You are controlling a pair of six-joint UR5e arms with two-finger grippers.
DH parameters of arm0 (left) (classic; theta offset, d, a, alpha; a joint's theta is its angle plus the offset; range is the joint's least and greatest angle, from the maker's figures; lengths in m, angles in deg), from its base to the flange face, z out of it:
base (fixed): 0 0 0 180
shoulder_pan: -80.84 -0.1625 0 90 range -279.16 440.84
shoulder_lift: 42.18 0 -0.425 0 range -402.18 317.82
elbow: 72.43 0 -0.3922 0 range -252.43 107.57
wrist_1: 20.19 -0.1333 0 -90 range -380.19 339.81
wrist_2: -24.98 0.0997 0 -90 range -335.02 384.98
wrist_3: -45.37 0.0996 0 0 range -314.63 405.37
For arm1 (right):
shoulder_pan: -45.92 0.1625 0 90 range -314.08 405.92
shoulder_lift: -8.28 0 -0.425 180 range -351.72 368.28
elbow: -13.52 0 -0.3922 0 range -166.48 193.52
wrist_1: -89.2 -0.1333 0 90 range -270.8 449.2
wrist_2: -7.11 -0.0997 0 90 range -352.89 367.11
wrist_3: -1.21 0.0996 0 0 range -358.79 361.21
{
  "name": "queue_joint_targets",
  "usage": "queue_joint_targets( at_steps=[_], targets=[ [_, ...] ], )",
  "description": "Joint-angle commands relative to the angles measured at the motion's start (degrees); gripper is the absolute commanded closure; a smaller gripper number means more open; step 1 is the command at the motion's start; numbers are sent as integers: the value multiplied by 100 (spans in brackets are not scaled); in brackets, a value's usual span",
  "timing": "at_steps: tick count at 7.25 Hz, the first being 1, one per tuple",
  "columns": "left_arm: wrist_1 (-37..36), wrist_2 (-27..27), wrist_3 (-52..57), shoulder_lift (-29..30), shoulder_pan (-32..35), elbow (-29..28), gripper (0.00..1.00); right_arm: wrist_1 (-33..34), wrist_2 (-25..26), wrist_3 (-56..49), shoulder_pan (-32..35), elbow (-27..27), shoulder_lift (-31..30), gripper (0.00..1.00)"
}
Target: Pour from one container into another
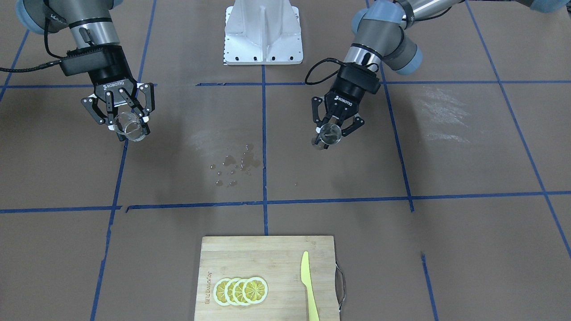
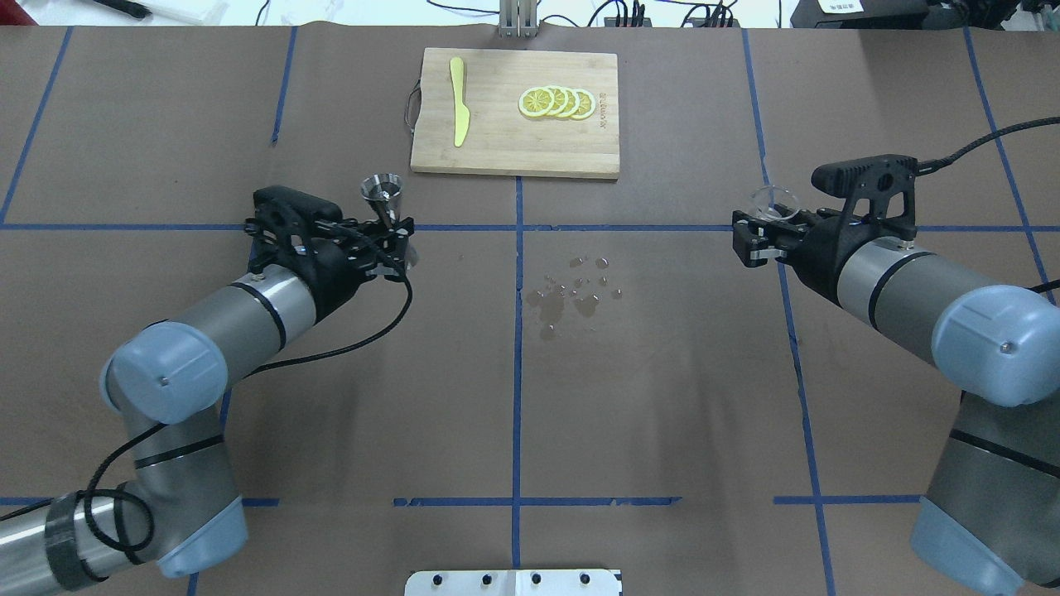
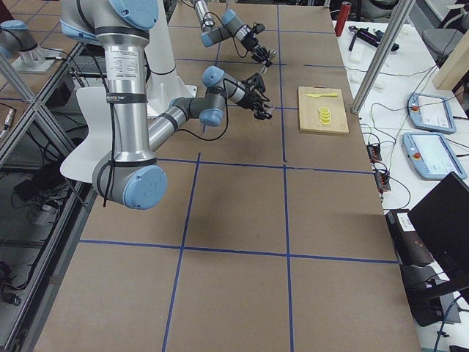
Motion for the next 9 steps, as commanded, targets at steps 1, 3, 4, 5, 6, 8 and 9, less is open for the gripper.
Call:
queue_joint_targets(
  at_steps=[1,3,4,5,6,8,9],
  targets=[
    [-14,557,-711,-1035,4,504,100,-2,9,616,1,-54,-595,100],
    [-14,1269,-1232,-1538,-5,505,100,-19,192,953,1,-46,-982,100],
    [-14,1725,-1470,-1784,-14,496,100,-46,350,1014,1,-46,-949,100],
    [-14,1947,-1646,-1969,-48,479,100,-46,499,1015,1,-11,-984,100],
    [-14,2219,-1987,-2102,-118,330,100,-46,736,1015,-16,103,-984,100],
    [-49,3088,-2376,-2129,-583,75,100,-37,835,1015,-16,165,-984,100],
    [-84,3318,-2386,-2129,-750,-30,100,-37,835,1024,-25,261,-984,100]
  ],
)
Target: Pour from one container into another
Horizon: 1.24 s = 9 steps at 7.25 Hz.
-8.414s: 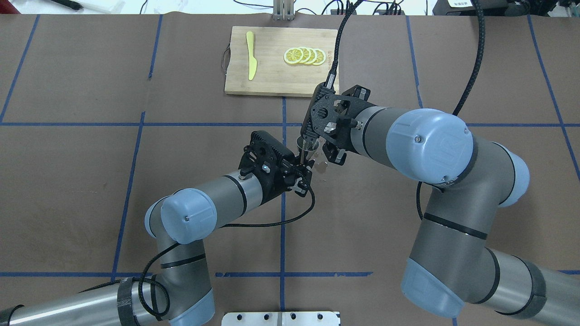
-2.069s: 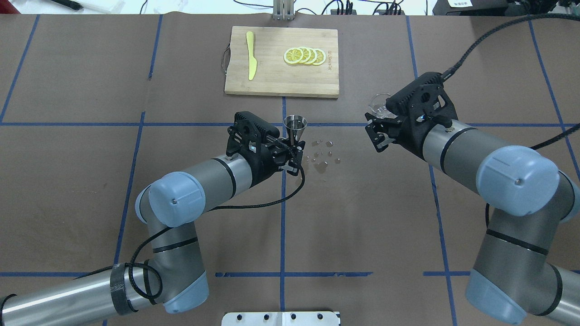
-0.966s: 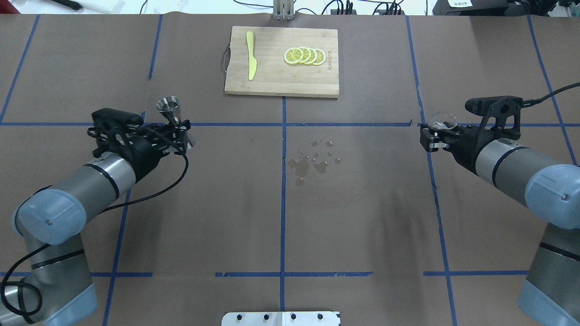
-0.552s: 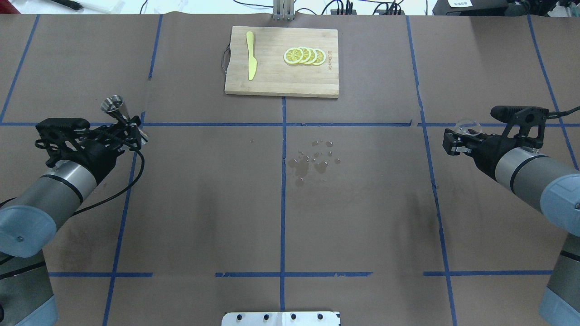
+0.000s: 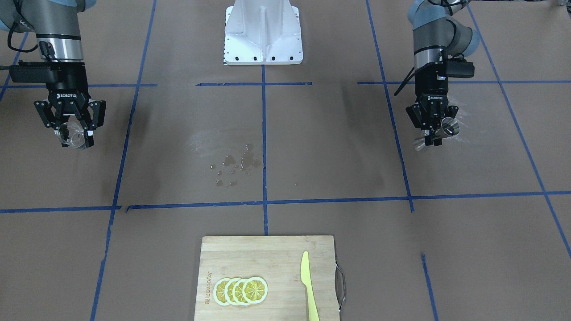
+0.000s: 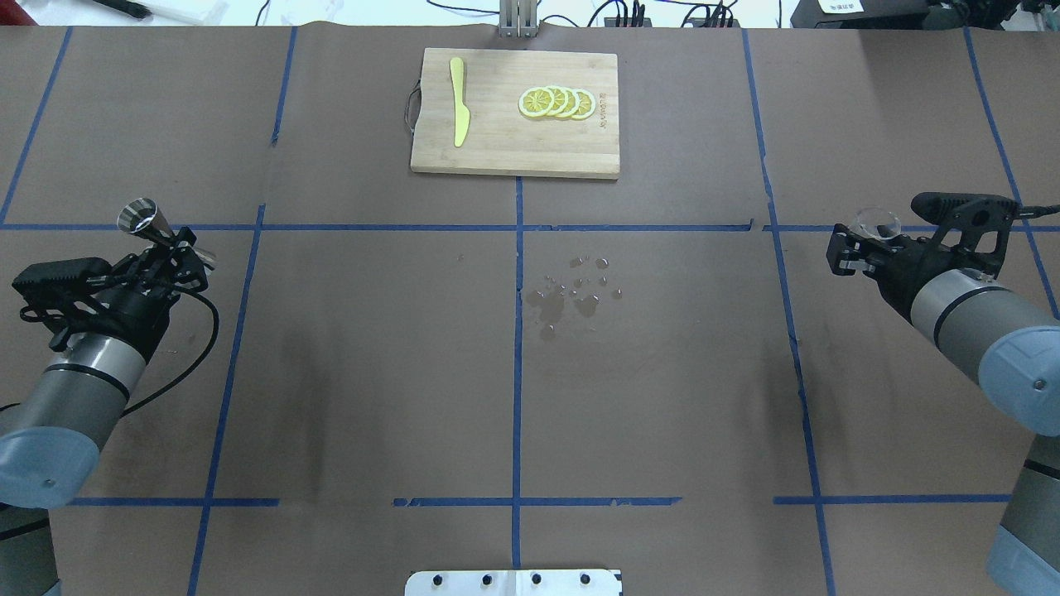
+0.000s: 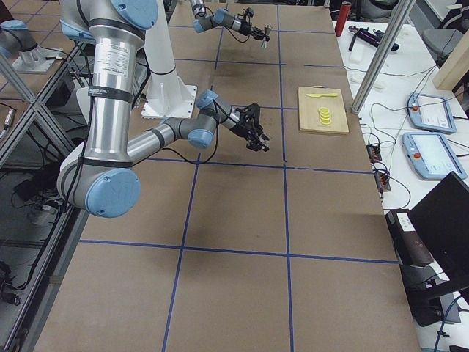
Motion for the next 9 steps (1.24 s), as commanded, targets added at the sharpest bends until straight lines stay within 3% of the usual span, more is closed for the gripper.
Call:
queue_joint_targets(
  at_steps=[1,3,6,9],
  targets=[
    [-381,493,-98,-15,-336,-200,100,-8,25,103,-15,203,8,100],
    [-953,494,-98,-15,-408,-200,100,-17,339,551,-164,239,-10,100],
    [-1079,494,-98,-23,-443,-209,100,-17,1085,1182,-681,397,-115,100],
    [-1079,503,-307,-59,-460,-392,100,-17,1220,1386,-842,415,-115,100]
  ],
)
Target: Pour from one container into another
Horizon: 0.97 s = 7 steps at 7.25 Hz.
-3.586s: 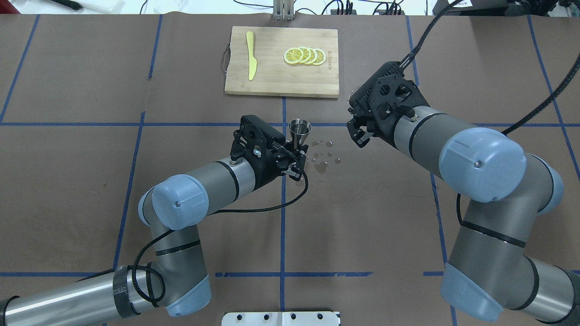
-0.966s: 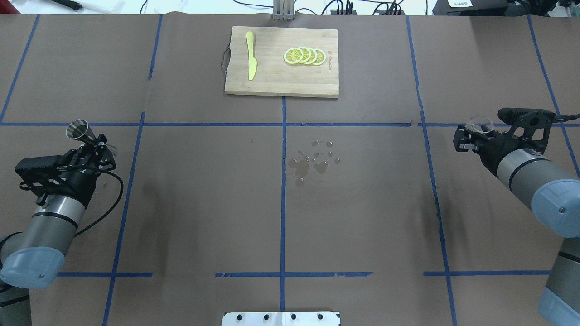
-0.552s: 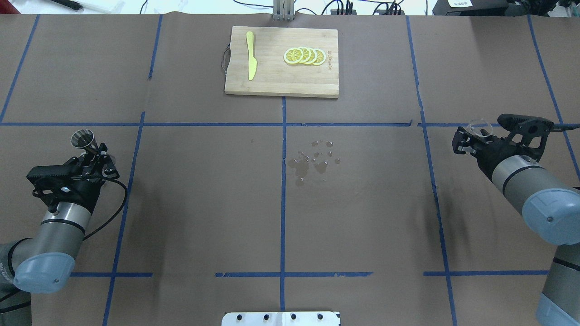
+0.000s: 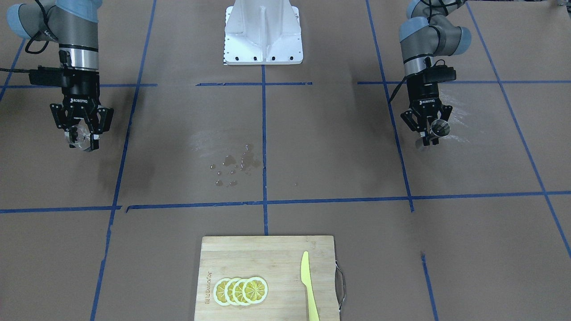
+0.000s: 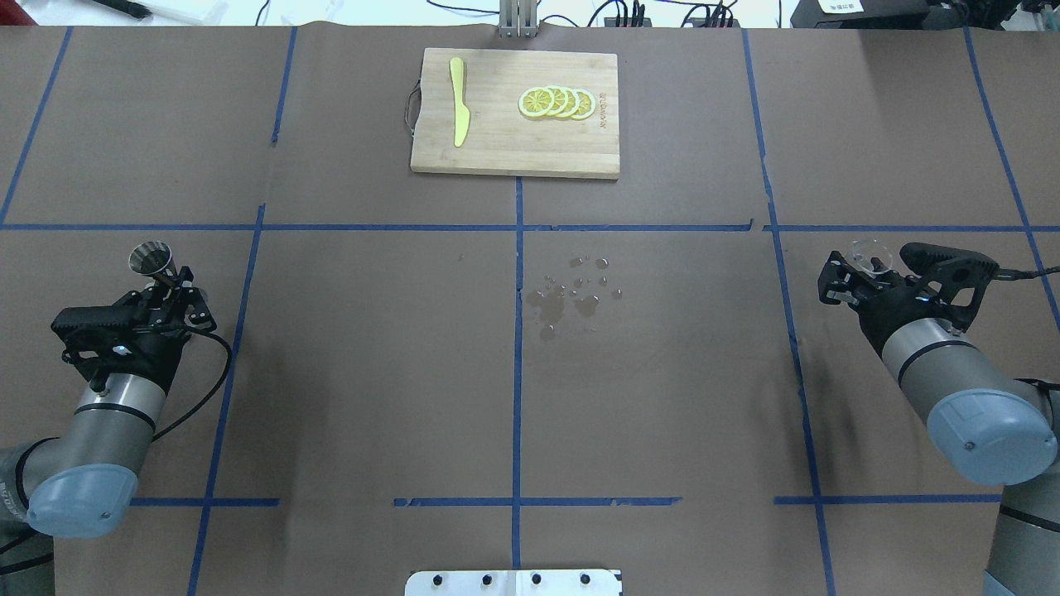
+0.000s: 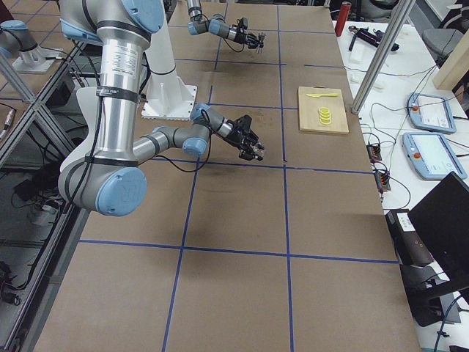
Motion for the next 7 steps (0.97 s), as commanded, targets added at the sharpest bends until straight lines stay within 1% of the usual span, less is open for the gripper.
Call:
queue_joint_targets(
  at_steps=[1,3,4,6,7],
  targets=[
    [8,7,-515,3,-64,-282,100,0,33,96,-44,5,-4,100],
    [8,278,-755,3,-126,-283,100,0,33,96,-44,5,-4,100],
    [-1,514,-825,3,-135,-327,100,0,33,96,-44,5,-4,100],
    [8,683,-984,3,-187,-503,100,0,33,96,-44,5,5,100],
    [-1,683,-984,3,-240,-547,100,0,33,96,-44,5,5,100]
  ],
)
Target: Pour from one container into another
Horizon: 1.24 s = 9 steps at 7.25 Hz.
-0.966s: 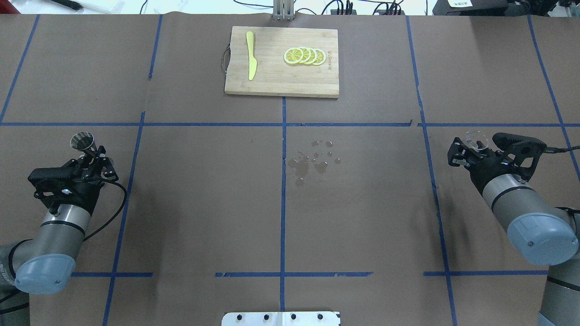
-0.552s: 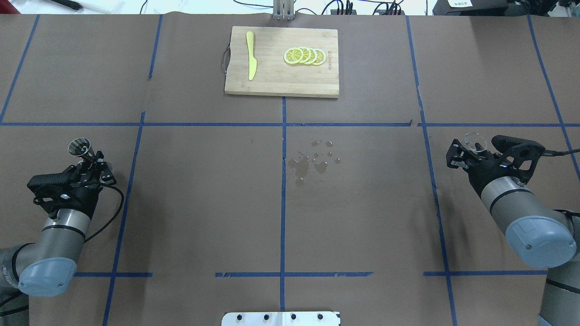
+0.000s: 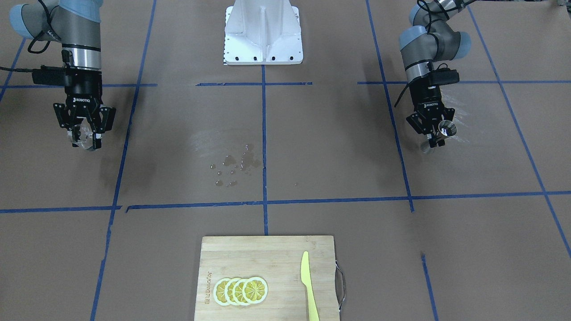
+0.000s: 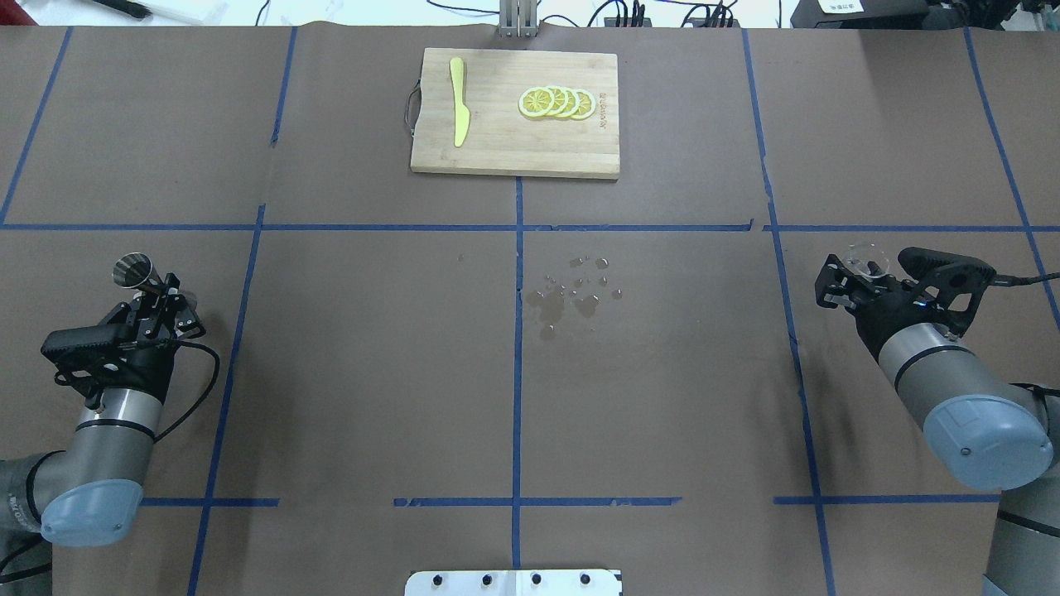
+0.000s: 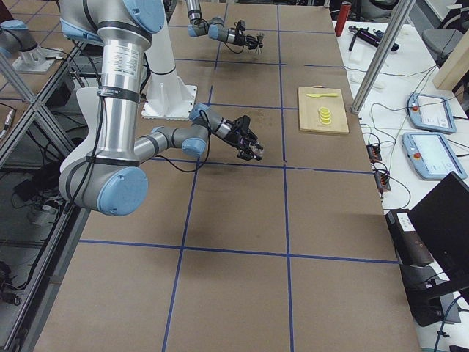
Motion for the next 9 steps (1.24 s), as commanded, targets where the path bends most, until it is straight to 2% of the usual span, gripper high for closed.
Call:
queue_joint_targets(
  at_steps=[1,4,5,6,8,9],
  targets=[
    [-6,40,-28,9,-76,-91,100,0,0,-2,0,0,1,100],
    [3,40,-28,18,-129,-153,100,0,0,-2,0,0,1,100],
    [-6,40,-28,26,-129,-144,94,0,0,-2,0,0,1,100],
    [-6,31,-28,35,-129,-144,81,0,0,-2,0,0,-8,100],
    [-6,31,-28,35,-156,-144,64,0,0,-2,0,0,1,100],
    [-6,31,-28,44,-156,-144,60,0,0,-2,0,0,1,100]
  ],
)
